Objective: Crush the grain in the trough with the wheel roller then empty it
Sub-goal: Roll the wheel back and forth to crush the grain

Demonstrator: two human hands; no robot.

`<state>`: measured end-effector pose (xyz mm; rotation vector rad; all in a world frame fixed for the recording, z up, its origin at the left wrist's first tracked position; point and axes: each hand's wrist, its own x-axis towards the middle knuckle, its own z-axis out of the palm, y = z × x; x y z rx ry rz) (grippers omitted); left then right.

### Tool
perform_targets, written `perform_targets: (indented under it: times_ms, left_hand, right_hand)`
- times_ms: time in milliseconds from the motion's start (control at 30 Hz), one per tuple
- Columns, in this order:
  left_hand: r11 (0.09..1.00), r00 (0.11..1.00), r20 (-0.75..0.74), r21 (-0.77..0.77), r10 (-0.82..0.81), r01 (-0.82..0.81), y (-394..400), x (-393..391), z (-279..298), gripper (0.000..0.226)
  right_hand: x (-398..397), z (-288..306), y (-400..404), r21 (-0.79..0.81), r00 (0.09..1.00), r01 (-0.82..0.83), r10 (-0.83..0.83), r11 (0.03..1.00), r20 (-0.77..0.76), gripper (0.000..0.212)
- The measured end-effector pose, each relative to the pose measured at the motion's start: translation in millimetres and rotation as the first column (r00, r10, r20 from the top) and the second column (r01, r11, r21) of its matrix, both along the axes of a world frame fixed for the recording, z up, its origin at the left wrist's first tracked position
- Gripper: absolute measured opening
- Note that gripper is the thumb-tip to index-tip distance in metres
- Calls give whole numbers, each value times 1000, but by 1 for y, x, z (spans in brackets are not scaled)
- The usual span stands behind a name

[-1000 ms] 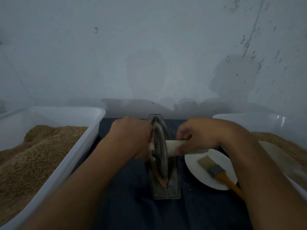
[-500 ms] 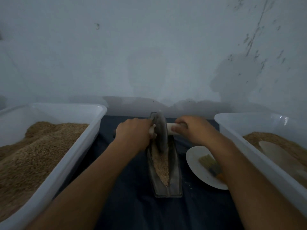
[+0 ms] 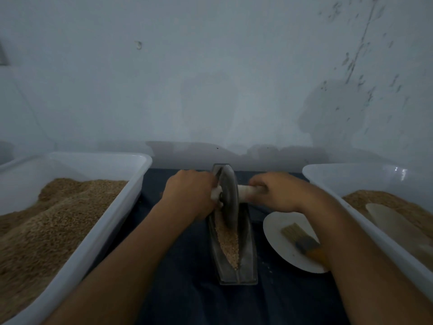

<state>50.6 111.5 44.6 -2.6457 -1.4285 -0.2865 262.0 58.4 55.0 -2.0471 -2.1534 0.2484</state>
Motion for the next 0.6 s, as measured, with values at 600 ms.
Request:
perform_targets:
  times_ms: [600]
  left_hand:
    - [980,999,-24,-194,-46,40,4,-1,8,26]
  right_hand:
    - [5,-6,1,-114,992,-93,82,989,-96,35]
